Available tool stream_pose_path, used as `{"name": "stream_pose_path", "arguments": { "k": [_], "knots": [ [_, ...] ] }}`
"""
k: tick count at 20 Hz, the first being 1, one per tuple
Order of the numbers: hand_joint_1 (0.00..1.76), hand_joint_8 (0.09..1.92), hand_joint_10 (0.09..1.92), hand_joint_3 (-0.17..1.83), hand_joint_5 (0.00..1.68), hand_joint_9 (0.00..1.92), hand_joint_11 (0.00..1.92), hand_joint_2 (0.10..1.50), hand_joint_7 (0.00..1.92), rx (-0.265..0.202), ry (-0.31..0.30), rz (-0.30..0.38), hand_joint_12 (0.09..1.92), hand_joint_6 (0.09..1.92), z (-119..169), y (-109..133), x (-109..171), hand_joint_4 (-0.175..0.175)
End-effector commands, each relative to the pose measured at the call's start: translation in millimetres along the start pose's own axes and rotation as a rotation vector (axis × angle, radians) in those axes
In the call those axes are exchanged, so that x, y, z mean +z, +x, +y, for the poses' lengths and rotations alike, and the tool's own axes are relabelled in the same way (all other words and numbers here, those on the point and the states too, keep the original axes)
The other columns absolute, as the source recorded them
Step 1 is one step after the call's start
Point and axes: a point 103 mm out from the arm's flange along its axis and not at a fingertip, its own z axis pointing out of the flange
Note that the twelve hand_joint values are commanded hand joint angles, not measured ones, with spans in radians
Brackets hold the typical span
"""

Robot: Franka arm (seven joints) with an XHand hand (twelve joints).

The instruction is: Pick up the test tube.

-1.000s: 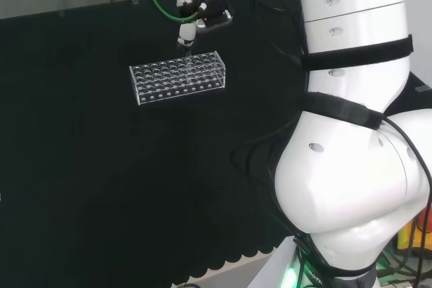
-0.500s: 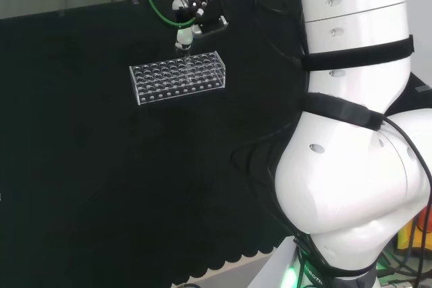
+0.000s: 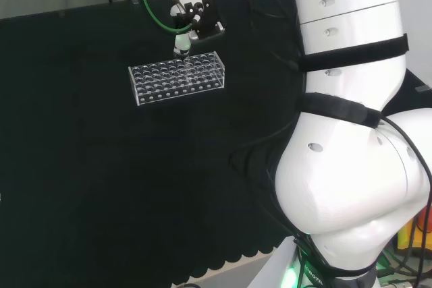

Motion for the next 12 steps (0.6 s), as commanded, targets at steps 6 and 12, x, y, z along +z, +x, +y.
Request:
{"name": "stream_pose_path", "arguments": {
  "k": [6, 12],
  "knots": [
    [1.06, 0.73, 0.62, 0.64, 0.86, 1.06, 0.55, 0.64, 1.23, 0.061, -0.114, 0.088, 1.36, 0.67, 1.8, 5.4, 4.5, -0.172],
    [1.22, 0.54, 0.52, 0.35, 1.27, 1.59, 1.23, 0.82, 1.61, 0.095, -0.267, 0.150, 0.92, 0.55, -1.8, 9.3, -4.2, -0.175]
  ]
}}
